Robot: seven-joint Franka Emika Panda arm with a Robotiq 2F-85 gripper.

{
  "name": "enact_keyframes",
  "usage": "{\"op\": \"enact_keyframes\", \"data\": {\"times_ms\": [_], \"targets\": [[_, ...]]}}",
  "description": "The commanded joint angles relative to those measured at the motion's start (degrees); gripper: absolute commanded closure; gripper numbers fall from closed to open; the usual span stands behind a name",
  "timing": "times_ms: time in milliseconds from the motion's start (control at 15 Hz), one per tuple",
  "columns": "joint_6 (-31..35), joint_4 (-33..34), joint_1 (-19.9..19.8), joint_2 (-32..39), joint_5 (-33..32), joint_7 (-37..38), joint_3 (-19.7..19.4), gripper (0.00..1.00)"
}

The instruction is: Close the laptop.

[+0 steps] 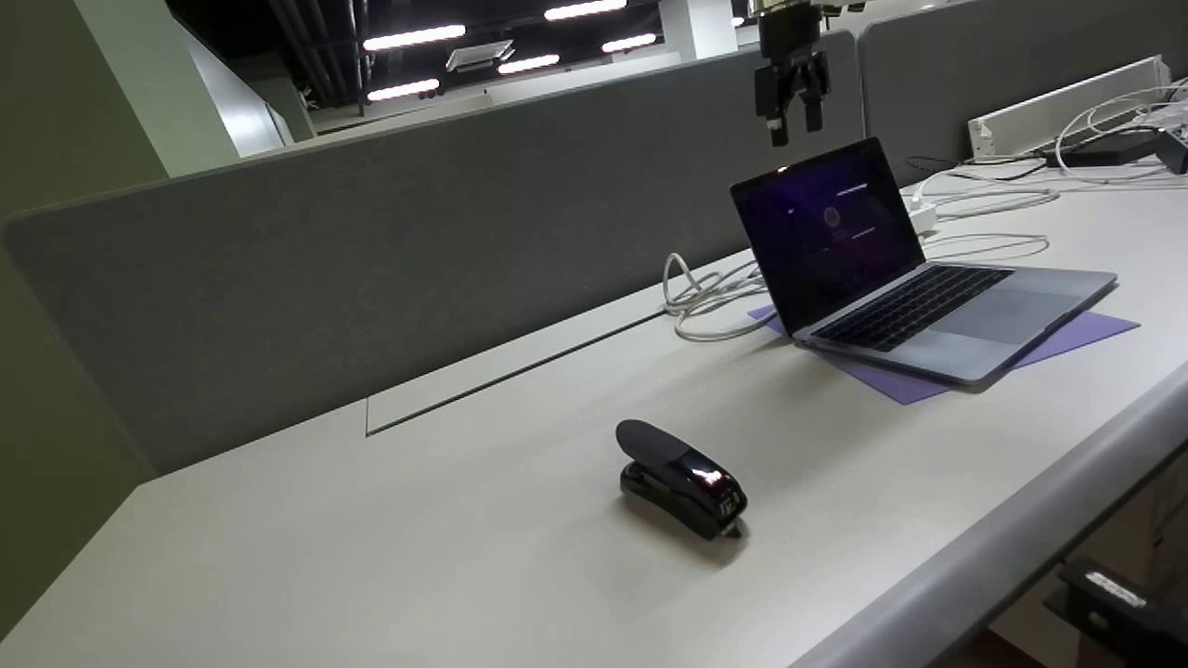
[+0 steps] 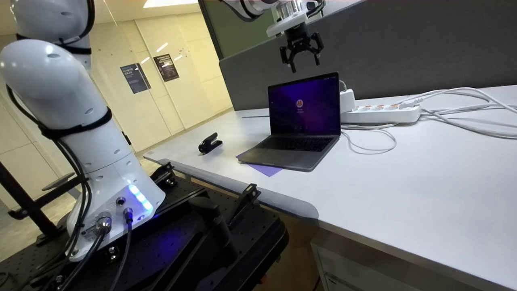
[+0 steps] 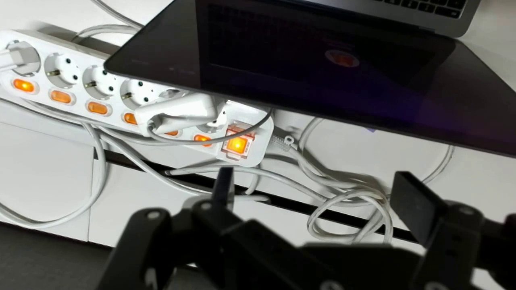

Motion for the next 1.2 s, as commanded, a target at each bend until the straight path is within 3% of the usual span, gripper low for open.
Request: {"op": "enact_keyframes", "data": {"times_ms": [0,1133], "targets": [[-0.87,3.19,-0.31,2.54,-0.97,1.66,0.79,0.0],[-3.94,-2.08,0.64,1.27,-2.55,6.45,0.75,0.0]]}}
